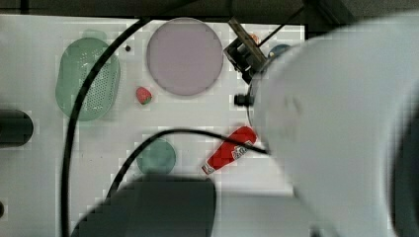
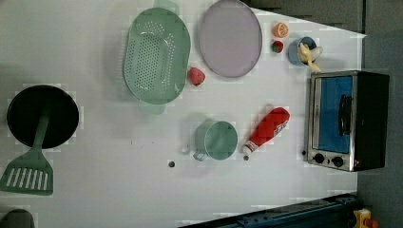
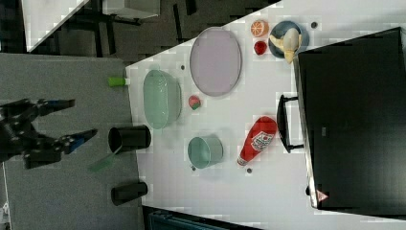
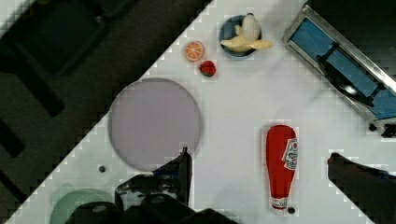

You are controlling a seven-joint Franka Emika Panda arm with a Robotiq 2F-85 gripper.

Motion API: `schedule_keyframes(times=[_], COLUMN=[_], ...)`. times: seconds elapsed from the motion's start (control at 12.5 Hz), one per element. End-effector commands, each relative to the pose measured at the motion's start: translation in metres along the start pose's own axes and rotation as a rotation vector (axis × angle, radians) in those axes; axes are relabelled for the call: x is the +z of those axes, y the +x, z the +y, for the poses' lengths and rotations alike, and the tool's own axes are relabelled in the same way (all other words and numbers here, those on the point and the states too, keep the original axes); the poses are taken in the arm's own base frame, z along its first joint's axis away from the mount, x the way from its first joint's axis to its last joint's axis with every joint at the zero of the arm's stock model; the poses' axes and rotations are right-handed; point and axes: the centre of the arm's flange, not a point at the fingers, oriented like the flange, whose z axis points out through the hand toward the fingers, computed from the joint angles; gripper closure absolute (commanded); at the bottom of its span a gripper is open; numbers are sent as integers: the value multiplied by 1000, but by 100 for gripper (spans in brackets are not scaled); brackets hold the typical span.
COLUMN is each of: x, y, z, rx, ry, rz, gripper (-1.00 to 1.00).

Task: Pick Ketchup from oven and place it on table.

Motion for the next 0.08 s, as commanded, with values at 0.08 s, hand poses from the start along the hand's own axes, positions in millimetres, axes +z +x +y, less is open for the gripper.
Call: schedule_keyframes(times=[0.08], x=[64], y=[-6], z=[-19], rx=[14], ry=[-114], rz=[-92], gripper=[-100])
